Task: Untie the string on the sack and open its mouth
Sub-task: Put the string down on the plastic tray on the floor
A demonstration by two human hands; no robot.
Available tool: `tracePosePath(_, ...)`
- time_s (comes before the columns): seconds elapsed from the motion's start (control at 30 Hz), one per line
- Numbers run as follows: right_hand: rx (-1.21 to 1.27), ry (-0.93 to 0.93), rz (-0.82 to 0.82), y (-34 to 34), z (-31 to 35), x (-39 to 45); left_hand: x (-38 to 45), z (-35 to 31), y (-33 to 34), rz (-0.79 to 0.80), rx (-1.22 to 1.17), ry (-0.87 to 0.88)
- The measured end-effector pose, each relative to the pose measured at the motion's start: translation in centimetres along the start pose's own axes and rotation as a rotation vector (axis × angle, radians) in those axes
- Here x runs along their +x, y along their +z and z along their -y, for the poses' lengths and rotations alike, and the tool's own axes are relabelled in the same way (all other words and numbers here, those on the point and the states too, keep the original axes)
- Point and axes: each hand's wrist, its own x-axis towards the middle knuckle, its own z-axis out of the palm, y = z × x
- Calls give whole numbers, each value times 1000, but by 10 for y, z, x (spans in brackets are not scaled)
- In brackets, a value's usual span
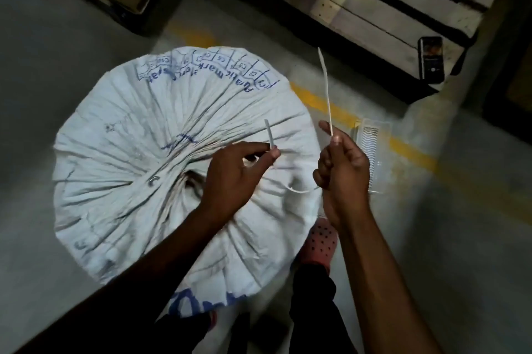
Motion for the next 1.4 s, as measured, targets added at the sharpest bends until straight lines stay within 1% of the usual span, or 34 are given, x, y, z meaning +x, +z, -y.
tracePosePath(0.1, -96, -96, -82, -36, 7, 16, 26, -19, 43, 40, -135, -87)
tracePosePath(0.2, -383, -251, -195, -90, 11, 37, 45, -40, 104, 87, -232, -193)
tracePosePath(0.23, -479, -274, -240, -106, 9, 45, 49, -42, 125, 90, -254, -215)
tracePosePath(0.33, -697, -279, -397, -189, -8, 89, 67, -47, 223, 104, -261, -228)
tracePosePath(0.43, -824, -262, -472, -261, -39, 136, 87, -31, 309, 128, -205, -216)
tracePosePath(0.53, -933, -254, -489, -316, -77, 182, 110, -2, 388, 162, -143, -231)
tracePosePath(0.63, -1069, -217, -419, -353, -123, 224, 129, 37, 449, 156, -34, -222)
tracePosePath(0.7, -1141, -210, -358, -367, -153, 248, 138, 58, 478, 185, 47, -193)
tracePosePath(0.83, -1213, -221, -276, -379, -195, 274, 145, 92, 511, 222, 232, -167)
tracePosePath(1.0, -1353, -249, -205, -383, -227, 288, 146, 114, 535, 138, 418, -59)
tracePosePath(1.07, -1460, -209, -207, -379, -230, 292, 148, 118, 538, 112, 420, -75)
tracePosePath(1.13, -1508, -161, -232, -379, -235, 291, 148, 125, 539, 110, 404, -79)
tracePosePath(1.2, -1455, -126, -253, -381, -238, 286, 141, 132, 538, 128, 416, -44)
tracePosePath(1.27, -1393, -155, -218, -384, -236, 279, 134, 137, 535, 132, 414, -23)
tracePosePath(1.33, -1406, -177, -158, -388, -227, 274, 128, 133, 527, 139, 367, -23)
tracePosePath(1.4, -1403, -150, -166, -390, -214, 270, 124, 122, 514, 141, 309, -29)
